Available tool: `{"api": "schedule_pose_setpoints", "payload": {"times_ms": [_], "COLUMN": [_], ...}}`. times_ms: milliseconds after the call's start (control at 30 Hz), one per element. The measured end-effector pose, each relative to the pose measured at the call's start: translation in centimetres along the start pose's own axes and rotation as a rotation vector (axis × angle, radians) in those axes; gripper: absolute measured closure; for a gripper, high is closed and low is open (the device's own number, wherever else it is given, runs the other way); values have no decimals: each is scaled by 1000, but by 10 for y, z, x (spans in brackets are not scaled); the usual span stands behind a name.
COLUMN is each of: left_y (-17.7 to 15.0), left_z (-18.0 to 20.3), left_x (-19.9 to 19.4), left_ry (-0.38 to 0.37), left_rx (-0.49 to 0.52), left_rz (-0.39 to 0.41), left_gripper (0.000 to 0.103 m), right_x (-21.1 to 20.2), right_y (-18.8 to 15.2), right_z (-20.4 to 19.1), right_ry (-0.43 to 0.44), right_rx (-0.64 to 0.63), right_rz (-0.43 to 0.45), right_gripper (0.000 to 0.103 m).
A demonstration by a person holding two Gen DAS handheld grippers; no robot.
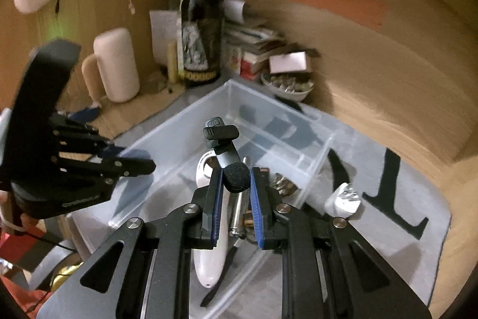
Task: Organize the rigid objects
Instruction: 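Carry the black connector into the box and open the right tool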
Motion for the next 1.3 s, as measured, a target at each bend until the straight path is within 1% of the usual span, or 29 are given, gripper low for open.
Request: {"api": "schedule_pose_setpoints", "payload": {"times_ms": [167, 400, 533, 600, 667, 833, 967, 1133, 1233, 1300], "left_y": [0, -1, -1, -1, -1, -1, -1, -1, -1, -1], "left_z": [0, 1, 1, 1, 1, 1, 0, 0, 0, 1], "left_x": [1, 1, 0, 1, 1, 1, 0, 0, 0, 0], "left_ry": [-3, -1, 0, 0, 0, 0, 2, 2, 1, 1], "left_rx": [2, 6, 7, 8, 7, 8, 9, 10, 8, 8], "left_rz": [-1, -1, -1, -1, -1, -2, -2, -3, -3, -3], "left_gripper": [95, 95, 95, 95, 95, 95, 95, 95, 95, 95], "right_x": [16, 23, 23, 22, 22, 17, 11, 1, -5, -8], "right_y": [-5, -9, -10, -10, -9, -8, -6, -2, 0, 1], "right_z": [-4, -6, -7, -8, -8, -5, 0, 12, 23, 33], "right_ry": [-12, -24, -24, -22, -24, -22, -33, -46, -62, -76], "right_rx": [-13, -17, -23, -24, -13, -1, 10, 29, 49, 66], "right_rz": [-48, -83, -79, -78, -68, -55, -36, -10, 5, 15], "right_gripper": [87, 87, 86, 81, 73, 69, 56, 54, 51, 50]}}
Point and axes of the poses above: each gripper's, at about its wrist camera, not at the fingertips, and x roughly the way its jaws point, z to its right, y to its top, the point moved 7 cm from there along x, roughly the way its jaws point, and after that the axes turned 12 degrees about -y, right-handed, at the moved point
